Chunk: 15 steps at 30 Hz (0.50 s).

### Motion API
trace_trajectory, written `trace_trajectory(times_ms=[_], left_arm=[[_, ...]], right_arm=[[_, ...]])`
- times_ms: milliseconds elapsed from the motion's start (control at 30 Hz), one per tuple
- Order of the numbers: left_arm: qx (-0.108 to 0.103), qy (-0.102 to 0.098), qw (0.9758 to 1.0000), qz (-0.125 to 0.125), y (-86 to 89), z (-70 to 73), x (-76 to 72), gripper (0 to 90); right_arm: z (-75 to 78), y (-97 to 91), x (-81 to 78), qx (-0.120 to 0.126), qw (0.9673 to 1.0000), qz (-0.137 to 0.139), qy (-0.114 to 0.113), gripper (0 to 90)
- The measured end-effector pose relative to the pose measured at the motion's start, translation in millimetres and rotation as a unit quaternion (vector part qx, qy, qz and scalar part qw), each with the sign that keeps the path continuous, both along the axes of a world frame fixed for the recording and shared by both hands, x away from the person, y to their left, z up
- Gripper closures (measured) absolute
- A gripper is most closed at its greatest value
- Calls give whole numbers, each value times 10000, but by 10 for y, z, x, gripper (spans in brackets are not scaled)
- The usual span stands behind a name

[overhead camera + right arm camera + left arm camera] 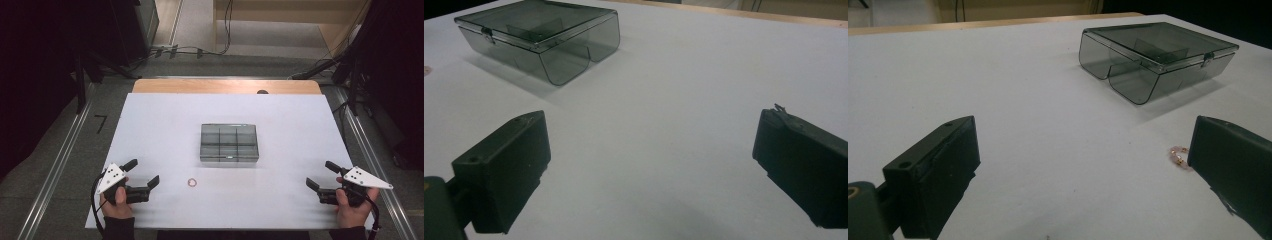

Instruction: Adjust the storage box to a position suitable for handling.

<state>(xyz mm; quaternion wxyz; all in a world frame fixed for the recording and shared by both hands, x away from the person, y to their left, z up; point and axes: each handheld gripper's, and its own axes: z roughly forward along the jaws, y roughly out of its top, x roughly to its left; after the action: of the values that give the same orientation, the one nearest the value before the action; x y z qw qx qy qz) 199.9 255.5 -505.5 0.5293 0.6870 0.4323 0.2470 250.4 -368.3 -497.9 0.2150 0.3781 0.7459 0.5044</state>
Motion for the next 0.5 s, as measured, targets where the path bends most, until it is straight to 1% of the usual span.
trace_trajectory(times_ms=[33,100,167,233,267,333,367,433,500], left_arm=[[-9,12,10000,8,-1,2,3,0],[1,-13,10000,30,1,12,-2,0],[13,2,10000,40,3,20,-1,0],[22,16,10000,55,2,24,2,0],[66,36,9999,68,-5,33,6,0],[48,47,10000,60,-12,38,11,0],[78,72,9999,56,-17,46,15,0],[139,72,9999,56,-33,60,25,0],[175,93,9998,35,-47,82,41,0]], right_arm=[[9,1,0,-2,10000,-38,-1,11],[19,1,1,-23,10000,-28,16,11],[59,22,19,-87,9999,-50,4,11],[96,36,44,-30,10000,-32,29,11],[117,51,59,-31,10000,-27,8,11],[132,60,72,-51,10000,-4,-6,12],[157,82,93,-73,10000,-15,-3,12],[206,143,149,-115,9999,83,6,18],[238,195,190,-146,9998,114,21,22]])
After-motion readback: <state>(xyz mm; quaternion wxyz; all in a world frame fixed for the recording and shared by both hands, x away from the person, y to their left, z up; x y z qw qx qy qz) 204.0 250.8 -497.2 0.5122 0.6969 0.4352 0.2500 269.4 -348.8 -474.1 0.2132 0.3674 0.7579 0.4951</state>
